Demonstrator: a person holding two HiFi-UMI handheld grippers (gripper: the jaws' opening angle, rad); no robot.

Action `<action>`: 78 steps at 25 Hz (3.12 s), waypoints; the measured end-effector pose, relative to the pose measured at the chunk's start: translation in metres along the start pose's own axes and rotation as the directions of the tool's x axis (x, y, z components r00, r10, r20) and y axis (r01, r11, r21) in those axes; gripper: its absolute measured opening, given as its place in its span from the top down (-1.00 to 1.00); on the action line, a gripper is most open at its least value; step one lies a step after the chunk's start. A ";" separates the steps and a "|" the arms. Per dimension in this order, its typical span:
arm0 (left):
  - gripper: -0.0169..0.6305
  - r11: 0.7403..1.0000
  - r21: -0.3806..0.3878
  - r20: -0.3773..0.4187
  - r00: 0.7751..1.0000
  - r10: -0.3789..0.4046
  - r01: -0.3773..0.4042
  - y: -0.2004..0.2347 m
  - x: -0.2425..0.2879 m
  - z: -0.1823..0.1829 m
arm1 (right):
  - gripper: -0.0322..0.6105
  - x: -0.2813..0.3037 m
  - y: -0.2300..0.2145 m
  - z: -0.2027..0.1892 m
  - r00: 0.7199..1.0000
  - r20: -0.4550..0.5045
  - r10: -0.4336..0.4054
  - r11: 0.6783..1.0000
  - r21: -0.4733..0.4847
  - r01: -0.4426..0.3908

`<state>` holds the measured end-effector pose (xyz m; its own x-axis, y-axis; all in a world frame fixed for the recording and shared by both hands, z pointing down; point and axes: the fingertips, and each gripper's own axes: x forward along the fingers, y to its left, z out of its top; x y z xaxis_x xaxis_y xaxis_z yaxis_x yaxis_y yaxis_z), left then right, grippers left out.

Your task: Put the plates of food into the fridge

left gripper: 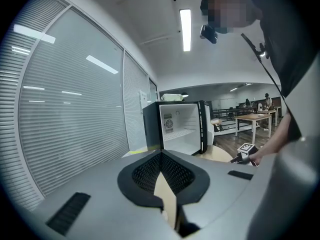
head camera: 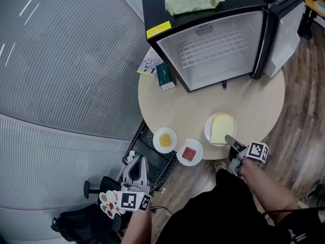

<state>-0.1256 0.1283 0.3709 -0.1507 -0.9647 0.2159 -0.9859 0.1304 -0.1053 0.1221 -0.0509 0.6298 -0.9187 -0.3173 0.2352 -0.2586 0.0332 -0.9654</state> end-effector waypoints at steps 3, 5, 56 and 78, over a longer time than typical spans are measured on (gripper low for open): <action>0.93 1.000 -0.013 0.016 1.000 0.011 -0.011 0.008 0.015 0.005 | 0.53 0.012 0.017 0.015 1.000 0.001 0.031 0.999 -0.011 -0.031; 0.93 1.000 -0.026 0.035 0.999 0.015 -0.014 0.010 0.024 0.011 | 0.53 0.021 0.031 0.024 0.999 -0.002 0.052 0.999 -0.002 -0.052; 0.93 0.991 -0.137 0.097 0.995 0.008 0.005 0.152 0.150 0.021 | 0.53 0.196 0.167 0.195 0.969 0.247 0.023 0.999 0.031 -0.032; 0.93 0.988 -0.148 0.079 0.995 0.062 -0.049 0.180 0.138 0.012 | 0.53 0.231 0.184 0.214 0.955 0.292 0.042 0.999 0.022 -0.050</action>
<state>-0.3229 0.0158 0.3699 -0.2049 -0.9700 0.1312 -0.9772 0.2103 0.0289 -0.0736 -0.3212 0.4824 -0.8013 -0.5788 0.1516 -0.2057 0.0286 -0.9782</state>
